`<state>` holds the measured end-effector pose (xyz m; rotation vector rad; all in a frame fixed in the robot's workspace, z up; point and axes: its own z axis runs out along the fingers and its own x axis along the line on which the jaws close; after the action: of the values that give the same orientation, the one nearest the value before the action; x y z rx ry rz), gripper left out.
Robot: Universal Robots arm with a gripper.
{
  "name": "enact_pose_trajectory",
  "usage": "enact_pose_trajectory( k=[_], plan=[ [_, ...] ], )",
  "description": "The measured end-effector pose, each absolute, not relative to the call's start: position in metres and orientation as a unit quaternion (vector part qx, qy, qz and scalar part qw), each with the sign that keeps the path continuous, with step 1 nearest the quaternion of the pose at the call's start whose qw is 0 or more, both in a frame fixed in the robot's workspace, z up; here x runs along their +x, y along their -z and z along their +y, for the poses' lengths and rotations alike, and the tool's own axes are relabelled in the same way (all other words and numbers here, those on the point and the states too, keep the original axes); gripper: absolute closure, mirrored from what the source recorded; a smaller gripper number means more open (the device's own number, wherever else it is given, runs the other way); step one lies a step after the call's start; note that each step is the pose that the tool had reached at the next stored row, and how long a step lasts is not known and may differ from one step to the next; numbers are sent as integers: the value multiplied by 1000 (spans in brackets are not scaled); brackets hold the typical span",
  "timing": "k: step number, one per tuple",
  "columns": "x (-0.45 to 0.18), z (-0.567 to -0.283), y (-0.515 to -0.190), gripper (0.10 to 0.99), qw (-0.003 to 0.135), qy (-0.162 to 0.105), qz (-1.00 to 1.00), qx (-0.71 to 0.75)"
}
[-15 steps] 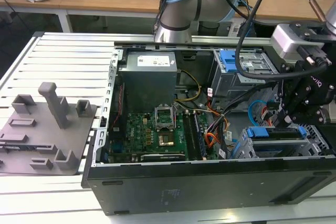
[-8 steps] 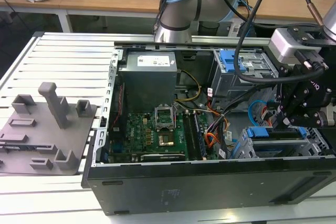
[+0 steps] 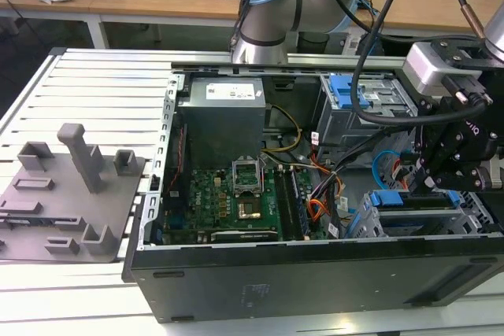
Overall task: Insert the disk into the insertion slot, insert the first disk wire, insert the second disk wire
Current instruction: 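Insert the first disk wire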
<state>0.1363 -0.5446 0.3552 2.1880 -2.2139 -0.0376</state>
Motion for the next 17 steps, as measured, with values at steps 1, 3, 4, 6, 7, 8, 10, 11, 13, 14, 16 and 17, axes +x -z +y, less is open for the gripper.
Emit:
enact_pose_trajectory(
  k=[1,3,4,6,7,8,10,11,13,14,16,17],
  plan=[
    [136,-545,-355,980,14,12,-711,703],
    [139,-544,-355,980,14,12,-711,703],
    [144,-544,-355,980,14,12,-711,703],
    [149,-544,-355,980,14,12,-711,703],
    [153,-544,-355,980,14,12,-711,703],
    [154,-543,-355,980,14,12,-711,703],
    [154,-543,-356,980,15,12,-711,703],
    [154,-543,-356,980,15,12,-711,703],
    [154,-543,-364,980,15,11,-711,703],
    [154,-543,-372,980,15,11,-711,703],
    [154,-543,-372,980,15,11,-711,703],
    [154,-543,-372,980,15,11,-711,703]
  ],
)
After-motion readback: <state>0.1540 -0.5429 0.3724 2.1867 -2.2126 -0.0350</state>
